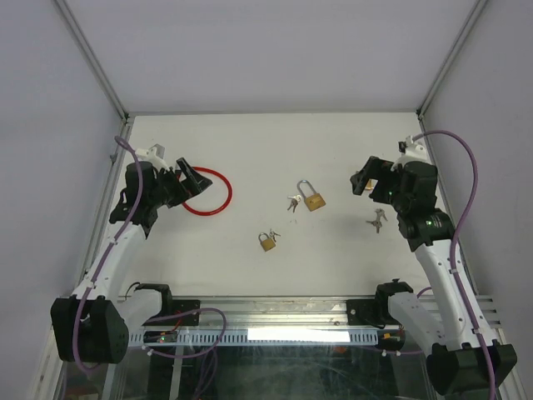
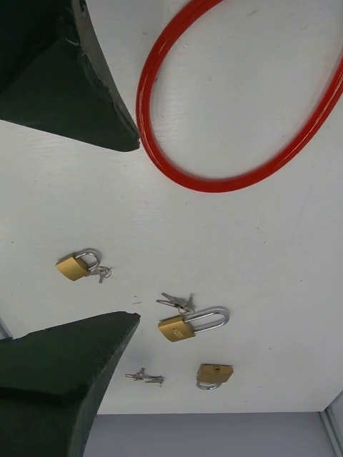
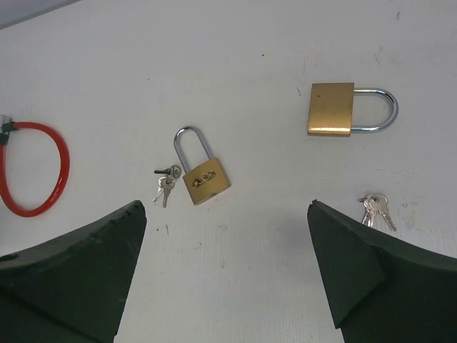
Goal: Unlock with the key
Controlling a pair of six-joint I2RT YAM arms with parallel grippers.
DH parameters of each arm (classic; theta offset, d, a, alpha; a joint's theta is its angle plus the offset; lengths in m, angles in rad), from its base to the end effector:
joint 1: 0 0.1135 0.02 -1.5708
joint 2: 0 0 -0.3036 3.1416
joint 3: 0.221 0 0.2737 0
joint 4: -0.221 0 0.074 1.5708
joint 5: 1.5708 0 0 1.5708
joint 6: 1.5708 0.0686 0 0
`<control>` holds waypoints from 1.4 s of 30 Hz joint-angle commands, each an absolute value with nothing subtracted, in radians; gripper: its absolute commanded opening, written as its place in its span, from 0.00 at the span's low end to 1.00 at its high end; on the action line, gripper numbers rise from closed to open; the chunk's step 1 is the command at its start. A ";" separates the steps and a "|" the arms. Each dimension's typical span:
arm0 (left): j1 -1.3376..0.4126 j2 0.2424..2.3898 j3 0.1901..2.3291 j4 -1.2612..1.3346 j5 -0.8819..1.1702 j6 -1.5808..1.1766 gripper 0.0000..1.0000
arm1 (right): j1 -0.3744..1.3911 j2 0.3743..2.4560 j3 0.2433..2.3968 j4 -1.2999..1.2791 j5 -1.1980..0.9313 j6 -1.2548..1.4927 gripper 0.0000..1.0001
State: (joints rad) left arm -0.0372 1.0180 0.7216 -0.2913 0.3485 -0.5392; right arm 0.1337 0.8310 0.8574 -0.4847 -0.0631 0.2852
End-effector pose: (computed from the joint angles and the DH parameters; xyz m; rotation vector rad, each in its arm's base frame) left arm 0.2477 -0.0327 0.2745 -0.3446 2.1768 -0.7042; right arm 0.2060 0.0321 0.3417 0.1147 2.0405 0.3272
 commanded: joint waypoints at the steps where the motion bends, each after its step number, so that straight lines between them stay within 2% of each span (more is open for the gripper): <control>1: -0.036 1.057 0.775 -0.232 0.364 -0.573 0.99 | 0.139 0.797 0.854 -0.456 -0.038 0.275 1.00; 10: -0.090 1.256 0.900 -0.236 0.224 -0.621 0.99 | 0.138 0.787 0.806 -0.430 -0.044 0.281 0.99; 20: -0.141 1.584 1.174 -0.459 -0.189 -0.674 0.99 | 0.139 0.798 0.754 -0.414 -0.023 0.262 0.99; 30: -0.141 1.879 1.434 -0.521 -0.265 -0.679 0.97 | 0.138 0.847 0.705 -0.374 -0.049 0.258 0.99; 33: -0.141 1.950 1.495 -0.526 -0.264 -0.674 0.94 | 0.137 0.856 0.700 -0.368 -0.048 0.245 0.99; 42: -0.138 2.092 1.626 -0.575 -0.262 -0.676 0.71 | 0.139 0.861 0.696 -0.370 -0.028 0.232 0.99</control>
State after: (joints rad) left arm -0.1322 2.0682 1.5524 -0.5621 -0.2375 -0.6682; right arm 0.1345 0.8692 0.6914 -0.4294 -0.0414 0.2539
